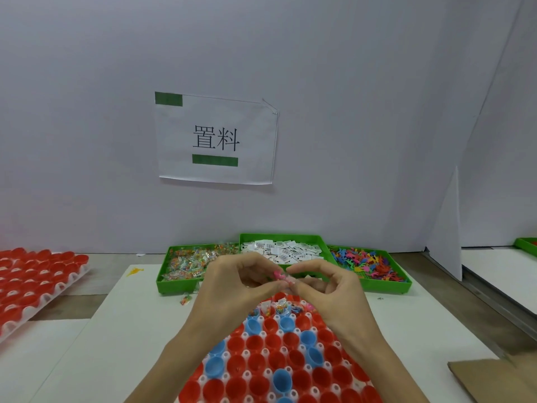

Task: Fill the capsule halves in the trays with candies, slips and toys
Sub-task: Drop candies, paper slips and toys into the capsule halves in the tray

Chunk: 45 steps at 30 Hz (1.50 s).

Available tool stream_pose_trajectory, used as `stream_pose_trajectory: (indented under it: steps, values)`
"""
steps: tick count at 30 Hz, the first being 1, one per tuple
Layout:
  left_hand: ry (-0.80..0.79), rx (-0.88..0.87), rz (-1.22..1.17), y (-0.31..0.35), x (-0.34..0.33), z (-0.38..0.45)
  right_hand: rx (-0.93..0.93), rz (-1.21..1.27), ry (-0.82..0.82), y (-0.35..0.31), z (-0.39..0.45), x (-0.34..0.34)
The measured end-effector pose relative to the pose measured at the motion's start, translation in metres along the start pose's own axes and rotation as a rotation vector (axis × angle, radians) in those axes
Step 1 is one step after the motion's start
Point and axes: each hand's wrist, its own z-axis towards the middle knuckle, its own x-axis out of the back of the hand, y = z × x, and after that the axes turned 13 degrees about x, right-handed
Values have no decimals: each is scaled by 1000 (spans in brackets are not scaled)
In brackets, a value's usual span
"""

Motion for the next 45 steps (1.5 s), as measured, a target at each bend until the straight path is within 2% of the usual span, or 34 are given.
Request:
stream_pose_trajectory:
  steps: [4, 8, 12, 16, 20, 24, 29, 32, 38, 41, 43, 45]
  values:
    - [-12, 77, -111, -15, 3, -15, -15, -33, -119, 7, 0, 4]
    - [14, 157, -147, -33, 12, -27, 7, -125, -38, 17, 5, 8]
    - [61, 151, -139, -51, 22, -31, 20, -399, 1, 34, 38, 8]
    - [96, 115, -184, -63, 26, -34, 4, -727, -112, 57, 95, -3]
    - [114, 110, -198, -73, 29, -37, -93, -922, -202, 89, 134, -11]
    - [116, 98, -209, -77, 32, -37, -280, -997, -201, 112, 144, -16]
    - [117, 91, -218, -77, 33, -36, -399, -992, -209, 118, 155, -11]
    - [111, 87, -212, -76, 32, -37, -401, -986, -202, 119, 156, -4]
    - [103, 97, -167, -75, 32, -38, -253, -862, -136, 109, 150, 0]
    - [89, 89, -159, -74, 30, -39, -127, -692, -64, 83, 133, -2]
    - [83, 80, -145, -72, 28, -41, -62, -569, -88, 60, 112, -7]
    - [79, 66, -132, -71, 27, -41, -37, -427, -195, 36, 85, -12]
